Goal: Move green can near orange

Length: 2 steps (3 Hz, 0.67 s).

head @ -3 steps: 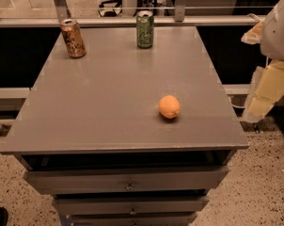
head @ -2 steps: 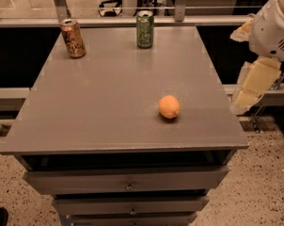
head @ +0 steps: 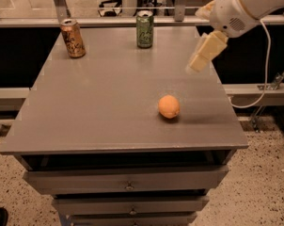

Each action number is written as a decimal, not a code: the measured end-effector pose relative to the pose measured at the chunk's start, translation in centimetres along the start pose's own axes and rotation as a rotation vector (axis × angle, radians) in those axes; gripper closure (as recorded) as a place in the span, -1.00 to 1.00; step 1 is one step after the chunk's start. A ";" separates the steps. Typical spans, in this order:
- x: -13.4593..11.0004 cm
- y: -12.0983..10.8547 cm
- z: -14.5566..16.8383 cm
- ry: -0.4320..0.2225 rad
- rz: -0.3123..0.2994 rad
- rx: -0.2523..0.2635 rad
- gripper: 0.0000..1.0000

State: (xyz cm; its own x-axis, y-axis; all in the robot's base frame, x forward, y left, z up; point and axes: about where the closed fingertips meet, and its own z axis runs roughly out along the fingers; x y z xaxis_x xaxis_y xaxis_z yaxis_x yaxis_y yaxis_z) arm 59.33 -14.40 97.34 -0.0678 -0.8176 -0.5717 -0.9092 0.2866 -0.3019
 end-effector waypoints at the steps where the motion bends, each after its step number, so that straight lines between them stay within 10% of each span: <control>1: -3.5 -3.8 3.0 -0.143 0.031 0.029 -1.00; 2: -5.9 -5.6 4.6 -0.162 0.082 0.124 -1.00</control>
Offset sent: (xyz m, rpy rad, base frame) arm 0.1023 0.0739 0.0154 0.2009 -0.1725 -0.2122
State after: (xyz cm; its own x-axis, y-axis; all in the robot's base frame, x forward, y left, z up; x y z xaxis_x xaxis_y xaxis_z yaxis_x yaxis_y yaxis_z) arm 66.74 -8.90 98.89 -0.0634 -0.7007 -0.7107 -0.8450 0.4166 -0.3353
